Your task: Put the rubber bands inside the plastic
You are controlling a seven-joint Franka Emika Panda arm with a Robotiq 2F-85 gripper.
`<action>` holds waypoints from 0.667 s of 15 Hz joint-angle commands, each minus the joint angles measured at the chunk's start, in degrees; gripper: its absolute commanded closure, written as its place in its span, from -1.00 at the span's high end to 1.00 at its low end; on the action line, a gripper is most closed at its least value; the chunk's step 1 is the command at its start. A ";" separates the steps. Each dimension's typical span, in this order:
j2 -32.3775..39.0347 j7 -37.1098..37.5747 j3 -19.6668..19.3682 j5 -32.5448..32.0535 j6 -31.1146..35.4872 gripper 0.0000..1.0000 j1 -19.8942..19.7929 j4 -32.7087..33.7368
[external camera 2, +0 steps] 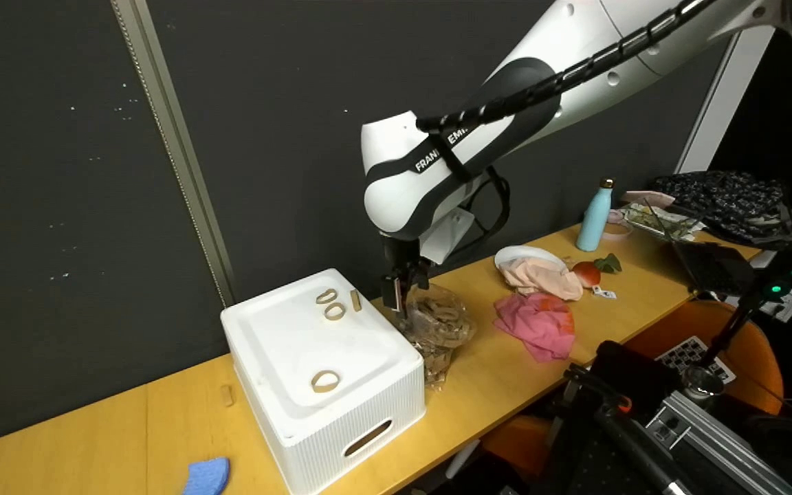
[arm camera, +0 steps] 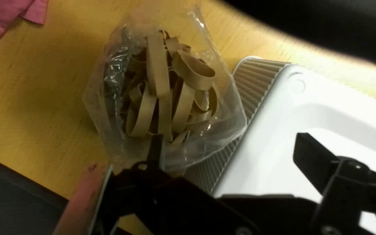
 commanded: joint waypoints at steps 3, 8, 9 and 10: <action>-4.99 -0.62 0.03 0.18 -1.07 1.00 -0.26 -2.25; -0.75 -4.71 0.58 -0.14 2.75 1.00 -0.95 3.66; 0.78 -5.85 0.83 -0.25 3.32 1.00 -0.87 5.56; 1.85 -7.03 0.94 -0.61 3.90 1.00 -0.73 6.89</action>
